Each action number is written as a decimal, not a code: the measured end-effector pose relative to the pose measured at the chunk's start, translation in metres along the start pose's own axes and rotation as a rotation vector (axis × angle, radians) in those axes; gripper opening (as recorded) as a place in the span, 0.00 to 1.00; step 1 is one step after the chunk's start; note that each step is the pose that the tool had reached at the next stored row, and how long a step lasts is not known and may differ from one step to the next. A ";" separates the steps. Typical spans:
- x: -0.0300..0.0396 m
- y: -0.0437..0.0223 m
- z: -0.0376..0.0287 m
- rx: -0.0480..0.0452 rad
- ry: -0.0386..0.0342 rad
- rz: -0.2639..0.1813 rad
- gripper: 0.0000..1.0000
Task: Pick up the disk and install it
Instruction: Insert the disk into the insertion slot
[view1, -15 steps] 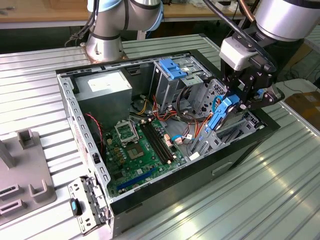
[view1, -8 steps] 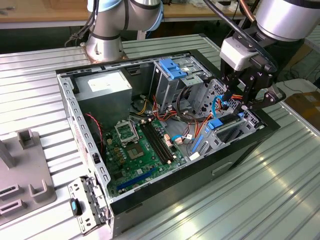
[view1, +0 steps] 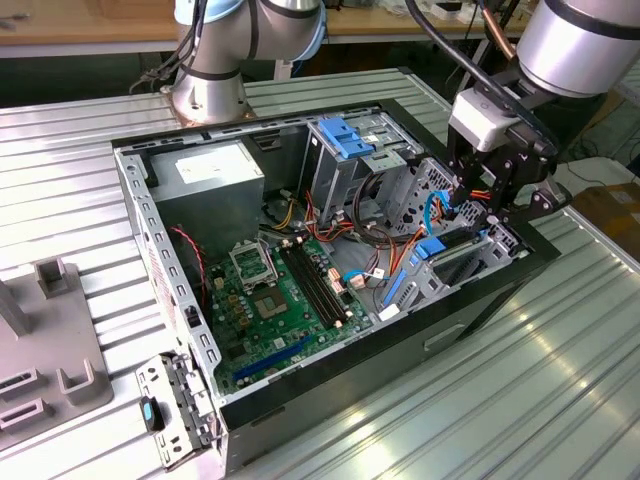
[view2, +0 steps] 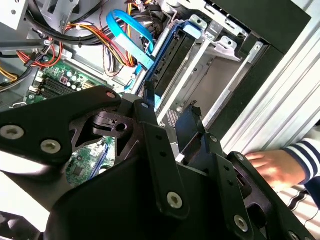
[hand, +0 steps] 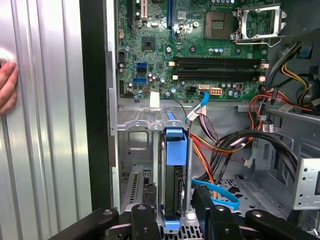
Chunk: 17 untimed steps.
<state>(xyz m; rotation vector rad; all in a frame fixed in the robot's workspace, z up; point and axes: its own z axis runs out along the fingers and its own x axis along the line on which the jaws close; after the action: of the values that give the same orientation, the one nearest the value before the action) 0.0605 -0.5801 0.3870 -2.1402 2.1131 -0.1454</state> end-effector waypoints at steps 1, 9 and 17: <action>0.0000 0.0000 0.0000 0.0000 -0.0002 0.000 0.44; 0.0001 -0.0008 0.0012 -0.1253 0.0012 0.003 0.44; -0.0015 -0.0262 0.0076 -0.1465 0.0011 0.003 0.44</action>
<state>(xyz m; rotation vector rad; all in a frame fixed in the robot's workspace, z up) 0.0875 -0.5781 0.3838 -2.2156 2.1910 0.0091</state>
